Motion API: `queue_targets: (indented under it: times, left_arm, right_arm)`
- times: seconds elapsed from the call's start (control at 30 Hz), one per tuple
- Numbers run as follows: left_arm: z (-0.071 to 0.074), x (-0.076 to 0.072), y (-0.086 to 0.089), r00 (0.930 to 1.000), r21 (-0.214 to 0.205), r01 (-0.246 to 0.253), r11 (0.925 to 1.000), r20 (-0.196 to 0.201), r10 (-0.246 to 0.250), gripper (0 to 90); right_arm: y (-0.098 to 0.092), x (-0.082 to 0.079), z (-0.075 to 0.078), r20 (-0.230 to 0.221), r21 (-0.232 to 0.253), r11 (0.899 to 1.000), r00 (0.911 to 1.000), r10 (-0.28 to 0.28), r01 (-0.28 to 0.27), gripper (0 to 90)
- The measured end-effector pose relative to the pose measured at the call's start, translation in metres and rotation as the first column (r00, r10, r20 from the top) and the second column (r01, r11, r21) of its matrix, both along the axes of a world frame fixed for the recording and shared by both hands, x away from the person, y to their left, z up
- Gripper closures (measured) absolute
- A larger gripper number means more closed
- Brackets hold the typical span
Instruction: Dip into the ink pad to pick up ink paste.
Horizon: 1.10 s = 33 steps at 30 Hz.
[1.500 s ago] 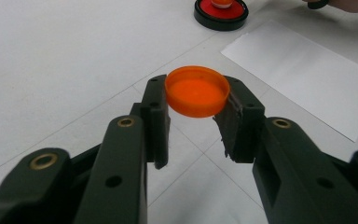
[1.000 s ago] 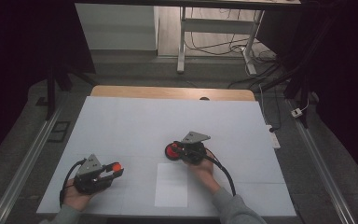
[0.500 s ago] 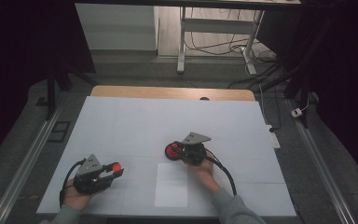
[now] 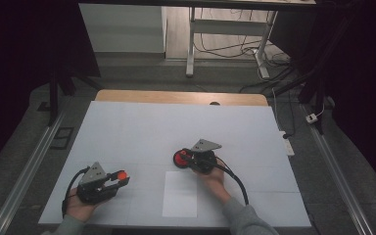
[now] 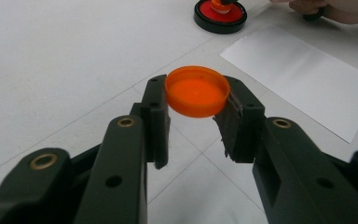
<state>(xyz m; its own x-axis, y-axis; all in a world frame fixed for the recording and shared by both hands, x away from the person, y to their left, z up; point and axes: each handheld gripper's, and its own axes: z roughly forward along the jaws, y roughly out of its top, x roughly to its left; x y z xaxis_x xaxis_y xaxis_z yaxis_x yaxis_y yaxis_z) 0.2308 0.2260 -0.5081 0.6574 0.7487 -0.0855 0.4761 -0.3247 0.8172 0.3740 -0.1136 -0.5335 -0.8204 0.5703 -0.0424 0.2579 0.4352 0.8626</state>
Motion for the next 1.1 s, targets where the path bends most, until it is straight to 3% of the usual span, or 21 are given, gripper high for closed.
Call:
queue_targets:
  times: [0.43,0.6,0.67,0.7,0.77,0.83,1.1]
  left_arm:
    - [0.001,0.0,0.001,0.9999,-0.002,-0.008,1.0,0.008,0.008,65.1]
    - [0.001,-0.001,0.001,0.9999,-0.001,-0.01,1.0,0.01,0.01,65.1]
    - [0.001,0.0,0.002,0.9999,0.0,-0.011,0.9999,0.01,0.011,65.1]
    - [0.001,0.0,0.002,0.9999,-0.001,-0.011,0.9999,0.009,0.011,65.1]
    - [0.001,0.001,0.002,0.9999,-0.002,-0.011,0.9999,0.008,0.011,65.0]
    - [0.001,0.001,0.003,0.9999,-0.002,-0.011,0.9999,0.007,0.011,65.1]
    - [0.001,0.001,0.001,0.9999,-0.001,-0.006,1.0,0.01,0.006,65.1]
  right_arm:
    - [0.001,-0.002,-0.001,0.022,-0.007,1.0,0.9997,-0.003,0.004,73.1]
    - [0.0,-0.001,-0.001,0.011,0.001,1.0,0.9999,-0.001,0.001,73.0]
    - [-0.004,0.003,0.001,-0.029,0.038,0.999,0.9996,0.004,-0.002,72.8]
    - [-0.004,0.003,0.001,-0.029,0.038,0.999,0.9996,0.004,-0.002,72.8]
    - [-0.011,0.003,0.011,-0.013,0.104,0.995,0.9999,-0.01,0.011,72.8]
    - [-0.013,0.002,0.019,0.001,0.123,0.992,1.0,-0.009,0.009,72.8]
    - [-0.011,0.0,0.019,0.0,0.097,0.995,1.0,0.007,-0.007,72.8]
